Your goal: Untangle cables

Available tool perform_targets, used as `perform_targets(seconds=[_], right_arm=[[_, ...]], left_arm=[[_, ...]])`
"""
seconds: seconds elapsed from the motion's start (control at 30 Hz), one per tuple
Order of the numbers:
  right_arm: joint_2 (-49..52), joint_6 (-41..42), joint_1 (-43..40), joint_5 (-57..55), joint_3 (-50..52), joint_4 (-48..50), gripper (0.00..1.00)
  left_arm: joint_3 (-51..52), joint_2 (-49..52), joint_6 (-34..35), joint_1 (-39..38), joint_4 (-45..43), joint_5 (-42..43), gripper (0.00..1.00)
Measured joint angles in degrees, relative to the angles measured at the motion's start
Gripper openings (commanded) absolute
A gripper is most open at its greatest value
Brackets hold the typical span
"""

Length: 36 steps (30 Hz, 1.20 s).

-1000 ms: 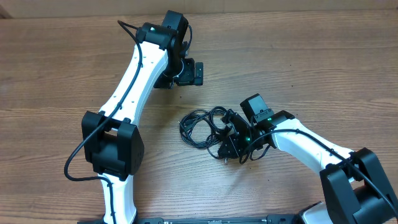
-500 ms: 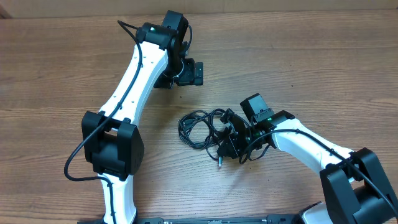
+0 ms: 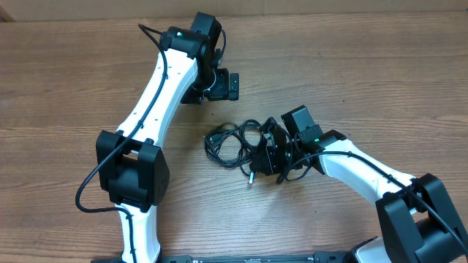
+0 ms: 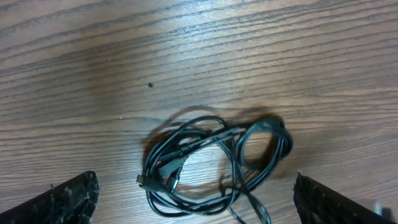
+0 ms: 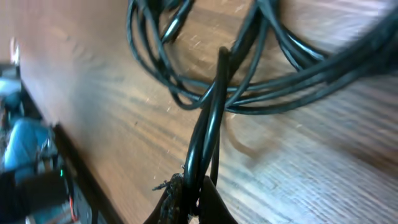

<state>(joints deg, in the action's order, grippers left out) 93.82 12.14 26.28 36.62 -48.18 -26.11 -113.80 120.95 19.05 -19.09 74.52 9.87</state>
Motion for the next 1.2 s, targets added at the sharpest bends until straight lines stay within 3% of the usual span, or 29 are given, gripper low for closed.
perform_targets(seconds=[0.63,0.87,1.2], right_arm=[[0.0,28.41,0.02,-21.09,0.0,5.14,0.04],[0.0,33.35,0.0,-28.85,0.0,5.11,0.04],[0.0,34.86,0.0,-31.58,0.0,4.98,0.04]], left_arm=[[0.0,0.0,0.02,0.0,1.07,-0.02,1.0],[0.0,0.0,-0.02,0.0,1.84,0.0,1.0],[1.09,0.0,-0.22,0.0,0.85,-0.02,1.0]])
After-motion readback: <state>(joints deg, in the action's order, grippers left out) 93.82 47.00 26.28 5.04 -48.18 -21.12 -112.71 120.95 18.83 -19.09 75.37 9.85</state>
